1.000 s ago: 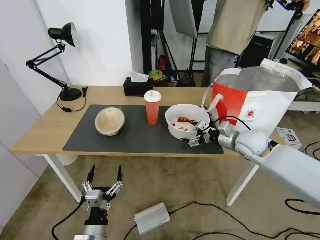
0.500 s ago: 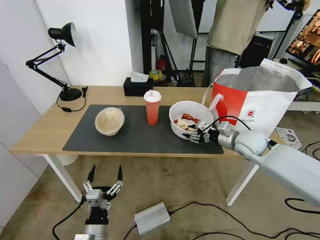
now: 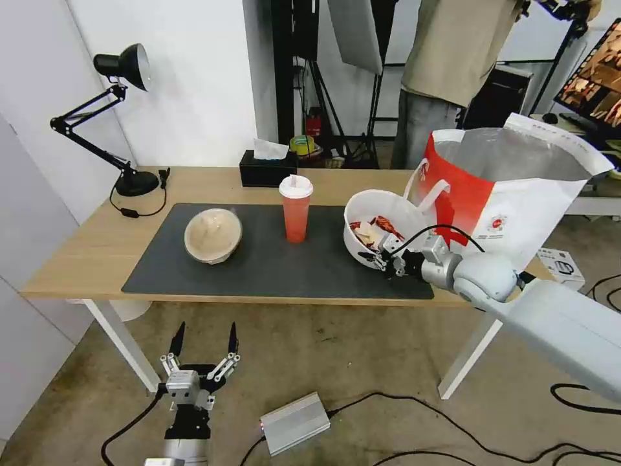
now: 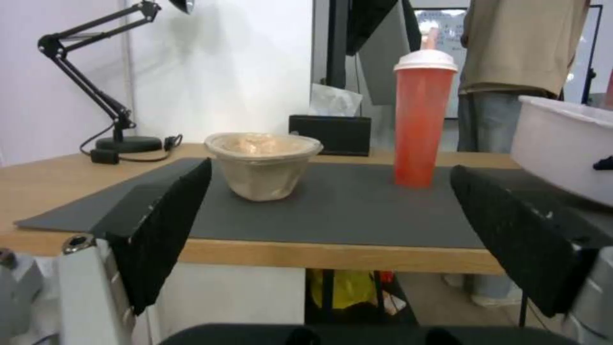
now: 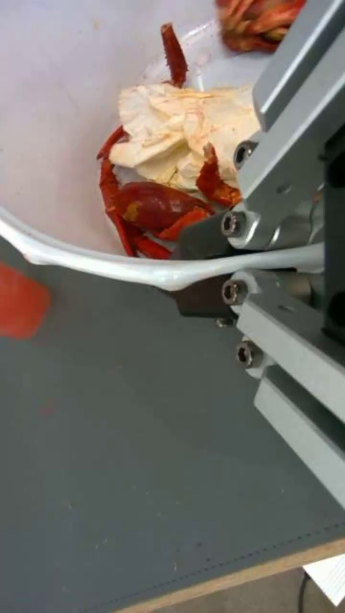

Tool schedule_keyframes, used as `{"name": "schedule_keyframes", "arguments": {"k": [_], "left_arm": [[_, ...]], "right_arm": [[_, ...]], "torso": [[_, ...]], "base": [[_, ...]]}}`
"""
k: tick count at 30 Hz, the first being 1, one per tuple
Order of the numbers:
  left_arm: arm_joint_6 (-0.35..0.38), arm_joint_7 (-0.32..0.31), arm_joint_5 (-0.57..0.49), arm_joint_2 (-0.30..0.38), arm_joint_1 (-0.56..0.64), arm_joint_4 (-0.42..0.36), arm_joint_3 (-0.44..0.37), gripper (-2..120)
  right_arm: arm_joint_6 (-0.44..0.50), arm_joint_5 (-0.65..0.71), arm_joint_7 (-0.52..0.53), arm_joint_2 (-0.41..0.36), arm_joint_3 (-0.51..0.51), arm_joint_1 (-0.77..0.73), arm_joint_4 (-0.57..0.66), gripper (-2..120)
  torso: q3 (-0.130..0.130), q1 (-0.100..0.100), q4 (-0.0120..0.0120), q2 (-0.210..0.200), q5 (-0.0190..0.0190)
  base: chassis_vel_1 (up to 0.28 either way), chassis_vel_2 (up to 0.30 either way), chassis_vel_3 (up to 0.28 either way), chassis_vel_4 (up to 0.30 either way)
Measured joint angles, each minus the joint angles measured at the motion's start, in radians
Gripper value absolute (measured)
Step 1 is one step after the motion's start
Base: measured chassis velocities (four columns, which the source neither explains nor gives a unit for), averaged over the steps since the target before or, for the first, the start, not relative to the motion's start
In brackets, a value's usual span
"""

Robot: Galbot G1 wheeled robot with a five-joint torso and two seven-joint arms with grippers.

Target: Pick up the trash from the table and place it into the takeout bag.

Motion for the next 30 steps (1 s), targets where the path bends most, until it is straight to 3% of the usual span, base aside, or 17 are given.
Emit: {"name": "schedule_keyframes", "arguments": {"k": [30], "left_arm": [[0.000,0.000,-0.013,0.000,-0.013,0.011,-0.001,100]], "right_arm": [[0.015,-0.011,0.011,0.003,-0.010,0.020,0.077,0]], "torso": [[0.000,0.000,0.0000,0.000,0.0000]], "base": [[0.000,0.000,0.000,0.000]]}}
